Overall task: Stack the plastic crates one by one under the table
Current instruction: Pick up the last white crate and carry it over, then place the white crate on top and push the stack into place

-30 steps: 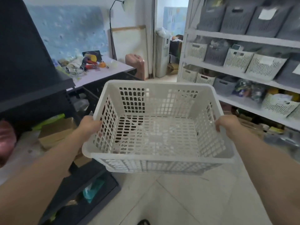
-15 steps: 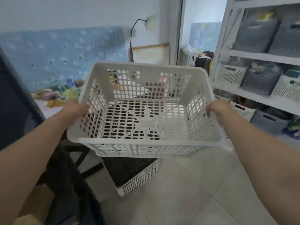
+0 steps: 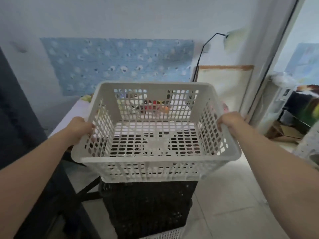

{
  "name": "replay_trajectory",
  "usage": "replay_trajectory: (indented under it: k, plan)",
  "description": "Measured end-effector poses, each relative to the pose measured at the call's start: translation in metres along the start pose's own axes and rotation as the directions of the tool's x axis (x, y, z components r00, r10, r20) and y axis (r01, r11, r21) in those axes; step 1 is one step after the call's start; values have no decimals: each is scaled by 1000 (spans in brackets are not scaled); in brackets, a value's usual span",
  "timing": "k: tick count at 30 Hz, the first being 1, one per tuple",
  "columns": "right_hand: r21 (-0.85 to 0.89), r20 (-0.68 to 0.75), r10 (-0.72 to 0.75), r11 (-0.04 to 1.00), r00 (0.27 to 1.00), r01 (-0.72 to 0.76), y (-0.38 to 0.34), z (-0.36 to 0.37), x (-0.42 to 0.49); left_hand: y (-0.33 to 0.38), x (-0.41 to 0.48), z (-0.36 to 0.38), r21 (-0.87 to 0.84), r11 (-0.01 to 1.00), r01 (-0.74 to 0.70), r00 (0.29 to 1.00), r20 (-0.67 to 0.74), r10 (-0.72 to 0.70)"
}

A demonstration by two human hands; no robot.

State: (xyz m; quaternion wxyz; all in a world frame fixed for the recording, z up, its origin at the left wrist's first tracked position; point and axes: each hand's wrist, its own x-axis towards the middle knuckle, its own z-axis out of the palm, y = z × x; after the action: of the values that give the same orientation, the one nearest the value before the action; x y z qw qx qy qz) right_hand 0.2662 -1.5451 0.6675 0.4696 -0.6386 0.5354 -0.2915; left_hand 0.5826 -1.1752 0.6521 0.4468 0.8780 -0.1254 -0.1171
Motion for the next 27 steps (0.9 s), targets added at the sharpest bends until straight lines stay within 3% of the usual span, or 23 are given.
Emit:
replay_trajectory:
  k: [6, 13, 17, 19, 21, 22, 25, 27]
  plan:
    - [-131, 282, 38, 991, 959, -1, 12, 81, 84, -41, 67, 29, 195, 970, 142, 990, -15, -142]
    - [-86, 390, 100, 994, 915, -72, 15, 97, 108, -43, 78, 25, 164, 963, 213, 973, 51, -224]
    - [171, 515, 122, 955, 849, -241, 26, 80, 96, -54, 51, 23, -218, 929, 299, 948, 183, -262]
    - [307, 504, 115, 903, 856, -301, 43, 67, 84, -63, 30, 26, -521, 798, 302, 952, 121, -281]
    - [452, 419, 162, 816, 894, -360, 76, 59, 67, -79, 5, 36, -694, 660, 287, 932, 42, -360]
    - [428, 375, 190, 832, 907, -352, 98, 57, 58, -88, -11, 44, -665, 683, 302, 921, 19, -389]
    - [64, 378, 273, 946, 885, -319, 174, 53, 29, -129, -53, 71, -364, 840, 403, 888, -68, -455]
    - [-58, 424, 329, 940, 844, -337, 210, 49, 9, -149, -83, 89, -291, 830, 477, 863, -26, -505]
